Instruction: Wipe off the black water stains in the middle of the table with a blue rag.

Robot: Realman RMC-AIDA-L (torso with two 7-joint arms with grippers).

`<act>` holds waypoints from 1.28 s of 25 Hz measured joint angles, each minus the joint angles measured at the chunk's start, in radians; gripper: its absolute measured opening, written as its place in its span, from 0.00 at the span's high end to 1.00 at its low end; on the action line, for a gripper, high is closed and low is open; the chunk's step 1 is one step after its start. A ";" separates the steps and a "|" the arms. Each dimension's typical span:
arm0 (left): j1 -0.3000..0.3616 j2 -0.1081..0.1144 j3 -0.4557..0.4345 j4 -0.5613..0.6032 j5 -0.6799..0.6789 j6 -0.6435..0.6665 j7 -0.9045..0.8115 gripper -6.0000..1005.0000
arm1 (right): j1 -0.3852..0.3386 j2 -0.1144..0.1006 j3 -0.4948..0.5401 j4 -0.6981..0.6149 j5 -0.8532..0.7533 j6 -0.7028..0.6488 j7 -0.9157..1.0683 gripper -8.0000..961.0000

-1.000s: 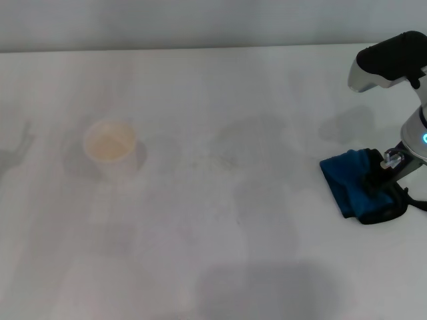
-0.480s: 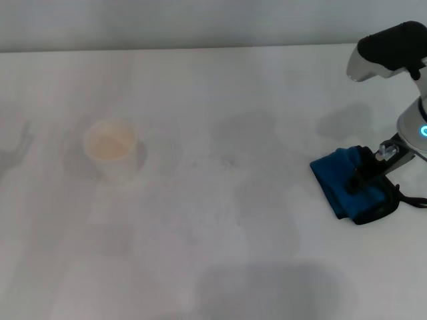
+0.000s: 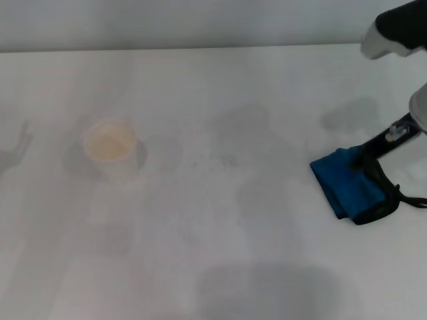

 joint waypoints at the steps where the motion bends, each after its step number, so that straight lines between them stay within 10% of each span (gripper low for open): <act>1: -0.001 0.000 0.000 0.000 0.000 0.000 0.000 0.12 | -0.009 0.001 0.019 -0.016 0.013 -0.008 -0.025 0.57; 12: -0.008 0.000 -0.004 -0.003 -0.004 0.000 0.000 0.12 | -0.094 -0.001 0.403 0.091 0.402 -0.195 -0.453 0.57; 32: -0.016 0.002 -0.006 -0.030 -0.008 -0.015 0.000 0.12 | -0.192 -0.005 1.006 0.903 1.314 -0.159 -1.823 0.57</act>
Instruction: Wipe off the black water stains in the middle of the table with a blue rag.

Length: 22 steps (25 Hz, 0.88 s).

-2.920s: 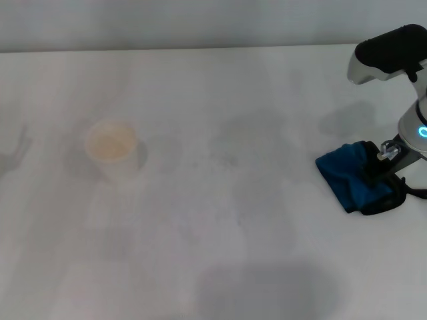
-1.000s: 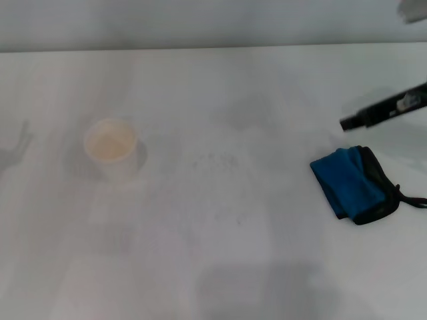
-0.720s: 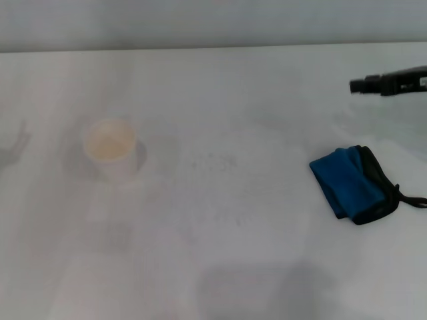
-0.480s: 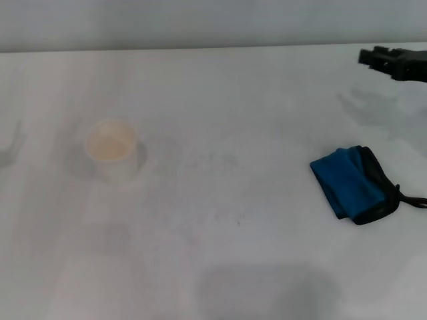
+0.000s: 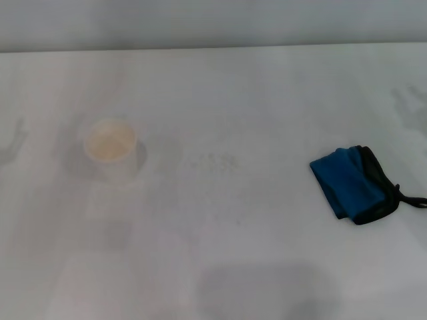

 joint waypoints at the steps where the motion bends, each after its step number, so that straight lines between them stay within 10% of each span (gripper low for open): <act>1: 0.000 0.000 0.000 0.000 0.000 0.000 0.000 0.12 | -0.008 0.001 0.013 0.033 0.039 0.012 -0.067 0.57; 22: 0.012 -0.010 -0.002 0.061 -0.091 -0.016 0.000 0.12 | -0.046 0.001 0.034 0.178 0.327 -0.126 -0.538 0.57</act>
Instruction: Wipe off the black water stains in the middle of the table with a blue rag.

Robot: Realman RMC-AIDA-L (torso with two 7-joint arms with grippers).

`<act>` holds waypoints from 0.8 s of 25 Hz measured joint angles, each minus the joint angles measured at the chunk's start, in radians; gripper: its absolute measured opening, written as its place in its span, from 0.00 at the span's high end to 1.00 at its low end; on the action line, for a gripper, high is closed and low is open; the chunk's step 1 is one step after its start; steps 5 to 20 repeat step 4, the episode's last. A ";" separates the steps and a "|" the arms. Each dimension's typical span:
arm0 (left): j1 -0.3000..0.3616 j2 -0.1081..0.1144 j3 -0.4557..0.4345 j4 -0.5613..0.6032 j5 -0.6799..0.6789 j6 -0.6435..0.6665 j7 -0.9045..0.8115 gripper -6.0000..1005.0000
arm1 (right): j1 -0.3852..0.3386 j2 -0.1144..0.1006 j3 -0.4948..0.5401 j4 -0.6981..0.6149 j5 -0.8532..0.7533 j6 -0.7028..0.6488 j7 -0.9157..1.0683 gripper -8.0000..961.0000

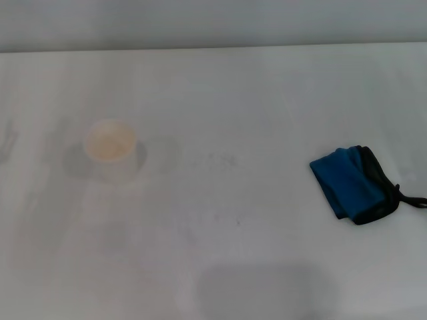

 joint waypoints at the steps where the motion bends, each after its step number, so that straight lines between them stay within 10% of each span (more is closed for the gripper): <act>1: -0.001 0.000 0.000 0.003 0.000 -0.003 0.000 0.12 | 0.000 0.000 0.000 -0.001 -0.001 -0.002 -0.004 0.57; 20: -0.003 0.000 0.000 0.003 0.000 -0.008 0.000 0.12 | -0.004 -0.003 -0.004 -0.004 -0.006 -0.004 -0.008 0.57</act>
